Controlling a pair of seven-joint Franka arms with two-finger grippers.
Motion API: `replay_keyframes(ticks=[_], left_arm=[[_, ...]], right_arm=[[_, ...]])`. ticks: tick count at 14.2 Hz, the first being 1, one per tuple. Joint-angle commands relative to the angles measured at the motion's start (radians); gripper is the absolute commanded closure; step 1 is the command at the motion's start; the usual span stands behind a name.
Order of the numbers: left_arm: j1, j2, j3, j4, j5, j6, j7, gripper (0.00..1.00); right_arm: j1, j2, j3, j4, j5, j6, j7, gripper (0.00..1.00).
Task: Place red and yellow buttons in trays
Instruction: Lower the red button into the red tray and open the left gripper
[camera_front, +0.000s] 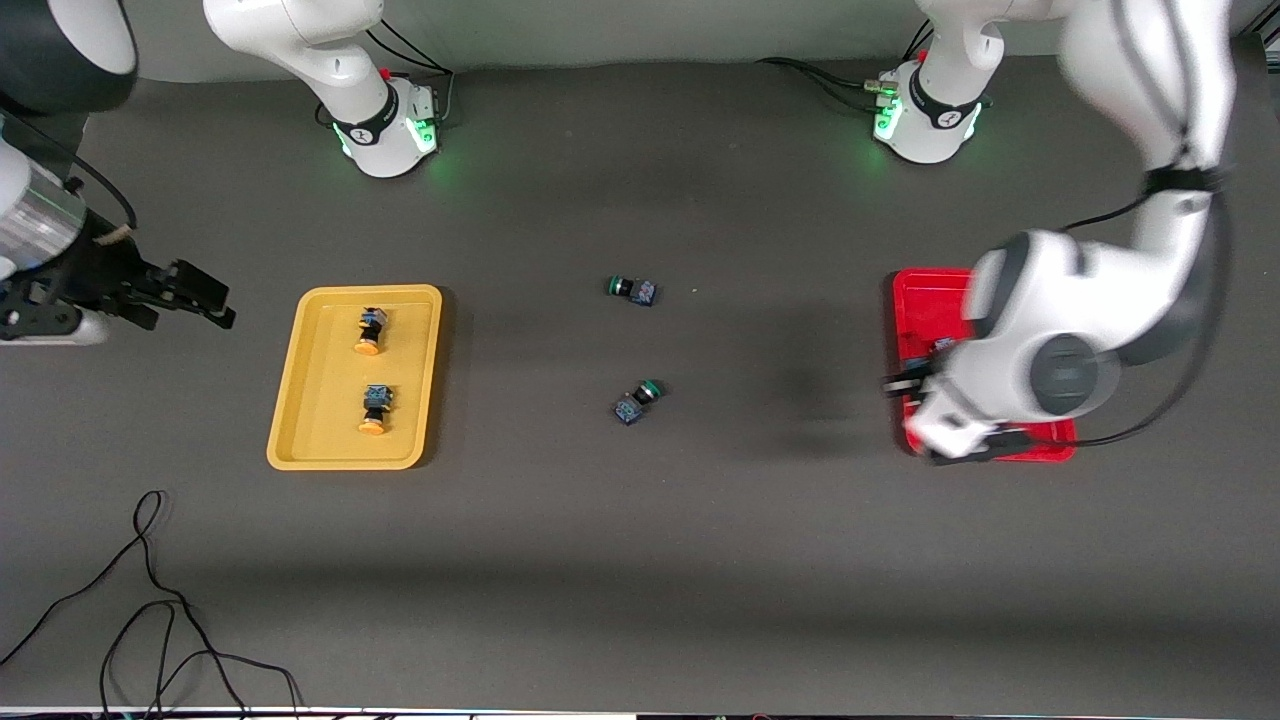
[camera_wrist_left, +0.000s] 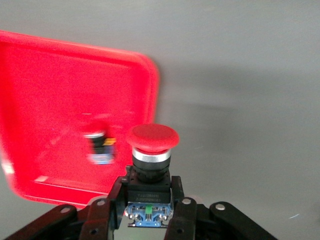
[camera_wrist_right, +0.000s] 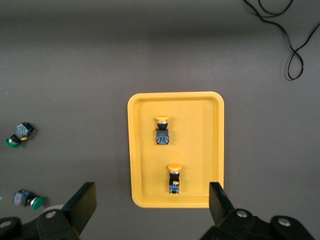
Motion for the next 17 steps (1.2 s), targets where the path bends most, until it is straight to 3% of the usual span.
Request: replay_keyframes(ticks=[1, 5, 6, 7, 8, 13, 17], left_arm=[[0.131, -0.069, -0.007, -0.182, 0.027, 0.121, 0.222, 0.99], [0.261, -0.038, -0.006, -0.417, 0.124, 0.49, 0.348, 0.98], [0.283, -0.015, -0.006, -0.446, 0.147, 0.555, 0.352, 0.94], [0.297, -0.004, -0.006, -0.451, 0.164, 0.574, 0.356, 0.73], [0.298, -0.003, -0.006, -0.448, 0.17, 0.572, 0.368, 0.02], [0.294, -0.075, -0.012, -0.355, 0.167, 0.34, 0.378, 0.0], [0.286, -0.216, -0.036, -0.278, 0.141, 0.151, 0.378, 0.0]], right_arm=[[-0.045, -0.009, 0.007, -0.003, 0.035, -0.033, -0.109, 0.0], [-0.073, -0.011, 0.01, 0.007, 0.054, -0.062, -0.14, 0.0], [-0.073, -0.009, 0.01, 0.004, 0.05, -0.064, -0.134, 0.0], [-0.073, -0.009, 0.009, 0.003, 0.05, -0.064, -0.129, 0.0], [-0.073, -0.009, 0.007, 0.009, 0.05, -0.064, -0.127, 0.0], [-0.073, 0.0, 0.007, 0.023, 0.043, -0.081, -0.081, 0.0], [-0.07, -0.008, 0.009, 0.014, 0.026, -0.079, -0.083, 0.0]])
